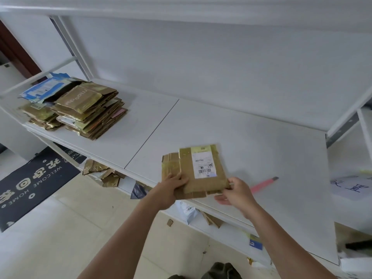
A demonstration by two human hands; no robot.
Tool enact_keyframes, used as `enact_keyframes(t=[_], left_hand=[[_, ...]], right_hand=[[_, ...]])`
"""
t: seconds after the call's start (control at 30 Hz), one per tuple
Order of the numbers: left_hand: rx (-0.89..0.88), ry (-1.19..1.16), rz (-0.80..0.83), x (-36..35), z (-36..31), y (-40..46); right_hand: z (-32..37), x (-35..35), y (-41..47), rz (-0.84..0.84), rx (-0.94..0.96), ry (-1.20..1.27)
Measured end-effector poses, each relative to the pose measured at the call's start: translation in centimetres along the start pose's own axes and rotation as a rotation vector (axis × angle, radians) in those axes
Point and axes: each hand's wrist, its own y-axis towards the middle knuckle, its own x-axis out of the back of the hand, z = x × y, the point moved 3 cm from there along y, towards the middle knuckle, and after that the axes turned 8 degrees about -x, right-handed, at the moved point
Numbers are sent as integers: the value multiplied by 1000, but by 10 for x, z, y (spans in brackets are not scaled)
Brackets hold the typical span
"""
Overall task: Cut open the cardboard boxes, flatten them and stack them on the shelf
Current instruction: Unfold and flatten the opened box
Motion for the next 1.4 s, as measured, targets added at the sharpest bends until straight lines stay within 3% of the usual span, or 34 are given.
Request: enact_keyframes(t=[0.07,0.13,0.2,0.27,0.37,0.47,0.57,0.7,0.77,0.9,1.13,1.4], left_hand=[[66,116,126,-17,6,1],[101,201,190,-29,10,2],[106,239,188,-37,13,3],[112,239,170,-39,14,5],[108,247,155,-41,19,8],[99,231,102,-40,24,12],[122,264,-78,-33,25,19],[52,266,-360,-29,36,43],[34,185,-336,-40,50,53],[34,256,-340,-65,63,61],[47,252,-382,-66,62,66],[68,-40,-261,-41,56,66]], right_hand=[[-3,4,3,-60,-17,-290],[4,12,4,-254,114,-717],[15,9,6,-403,289,-871],[27,-6,13,-347,430,-829],[35,-37,35,-132,480,-848],[21,-59,60,-47,373,-1062],[2,-67,77,-73,278,-1249],[-2,-71,87,-92,250,-1263],[-6,-72,89,-163,301,-1250],[-12,-74,89,-287,408,-1236],[-15,-71,99,-299,349,-1294],[-14,-72,97,-281,331,-1240]])
